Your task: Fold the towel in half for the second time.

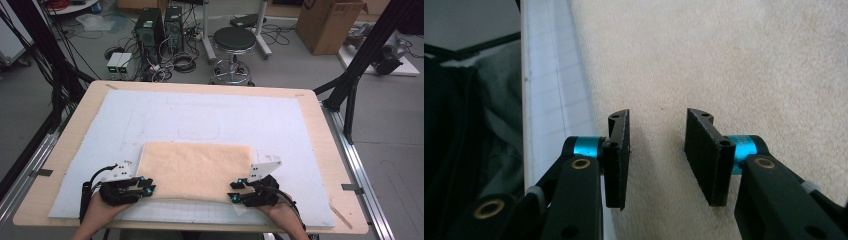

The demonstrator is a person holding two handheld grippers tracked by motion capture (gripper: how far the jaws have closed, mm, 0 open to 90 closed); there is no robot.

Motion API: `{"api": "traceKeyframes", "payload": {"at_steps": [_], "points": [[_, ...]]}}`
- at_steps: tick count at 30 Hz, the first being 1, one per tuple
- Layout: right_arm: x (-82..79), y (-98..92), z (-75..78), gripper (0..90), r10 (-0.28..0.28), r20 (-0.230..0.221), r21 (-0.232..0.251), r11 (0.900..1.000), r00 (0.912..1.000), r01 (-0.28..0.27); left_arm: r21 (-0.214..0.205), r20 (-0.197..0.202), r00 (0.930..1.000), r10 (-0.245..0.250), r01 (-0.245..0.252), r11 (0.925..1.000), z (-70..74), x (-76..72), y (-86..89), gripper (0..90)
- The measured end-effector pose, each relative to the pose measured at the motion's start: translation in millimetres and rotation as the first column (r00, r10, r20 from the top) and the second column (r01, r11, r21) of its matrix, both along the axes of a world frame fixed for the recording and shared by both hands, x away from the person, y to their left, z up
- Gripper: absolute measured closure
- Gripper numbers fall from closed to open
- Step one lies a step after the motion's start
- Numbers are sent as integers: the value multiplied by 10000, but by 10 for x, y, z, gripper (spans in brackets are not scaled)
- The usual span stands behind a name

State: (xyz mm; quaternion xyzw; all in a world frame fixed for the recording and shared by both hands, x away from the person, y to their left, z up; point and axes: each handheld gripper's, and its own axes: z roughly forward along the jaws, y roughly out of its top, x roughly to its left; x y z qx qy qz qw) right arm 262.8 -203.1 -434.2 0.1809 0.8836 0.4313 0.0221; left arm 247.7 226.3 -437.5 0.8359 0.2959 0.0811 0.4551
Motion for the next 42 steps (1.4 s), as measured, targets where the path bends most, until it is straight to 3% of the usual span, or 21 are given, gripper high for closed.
{"api": "traceKeyframes", "payload": {"at_steps": [4, 8, 14, 16, 19, 21, 23, 27, 29, 31, 32, 34, 37, 42], "points": [[-39, -26, -26, 594, 40, 132, -100, 9999, 9999, -39, 158, 247, 9997, -61, 57, 9999, -31, -42, 9, 678], [-48, -29, -58, 587, 49, 293, -17, 10000, 9996, -48, 83, 211, 9997, -80, 78, 9999, -41, -34, 5, 667], [-26, -50, -70, 527, 61, -30, 379, 9993, 10000, -60, -223, 32, 9997, -232, 233, 9995, -22, -17, 19, 607], [-17, -77, -47, 479, -109, -40, 687, 9976, 9999, 111, -239, 190, 9997, -151, 155, 9996, 5, -11, 30, 564], [35, -146, 17, 440, -678, 229, 877, 9940, 9974, 655, -583, 285, 9992, 285, -268, 9979, 41, 41, 69, 531], [126, -218, 84, 417, -1402, 369, 833, 9871, 9894, 1368, -677, 302, 9970, 717, -695, 9953, 73, 128, 106, 516], [239, -305, 157, 393, -2158, 487, 886, 9735, 9752, 2110, -545, 396, 9924, 1162, -1140, 9920, 114, 237, 135, 503], [506, -427, 262, 354, -3185, 653, 892, 9458, 9457, 3124, -594, 511, 9724, 2278, -2248, 9726, 172, 492, 180, 492], [646, -454, 265, 332, -3525, 513, 779, 9342, 9344, 3482, -490, 473, 9630, 2653, -2630, 9636, 184, 638, 204, 491], [775, -468, 236, 314, -3726, 253, 671, 9265, 9276, 3703, -413, 388, 9563, 2897, -2881, 9567, 181, 773, 217, 478], [831, -474, 213, 310, -3805, 168, 663, 9231, 9246, 3787, -711, 197, 9543, 2982, -2961, 9525, 164, 837, 229, 478], [914, -495, 162, 306, -3937, -99, 751, 9163, 9192, 3933, -737, -247, 9494, 3132, -3141, 9465, 142, 962, 231, 461], [1001, -514, 81, 301, -4054, -634, 898, 9078, 9120, 4098, -971, -797, 9494, 3036, -3106, 9456, 84, 1099, 230, 461], [1076, -492, -34, 312, -3776, -1206, 658, 9197, 9181, 3870, -743, -1686, 9375, 3043, -3199, 9445, -40, 1223, 215, 462]]}}
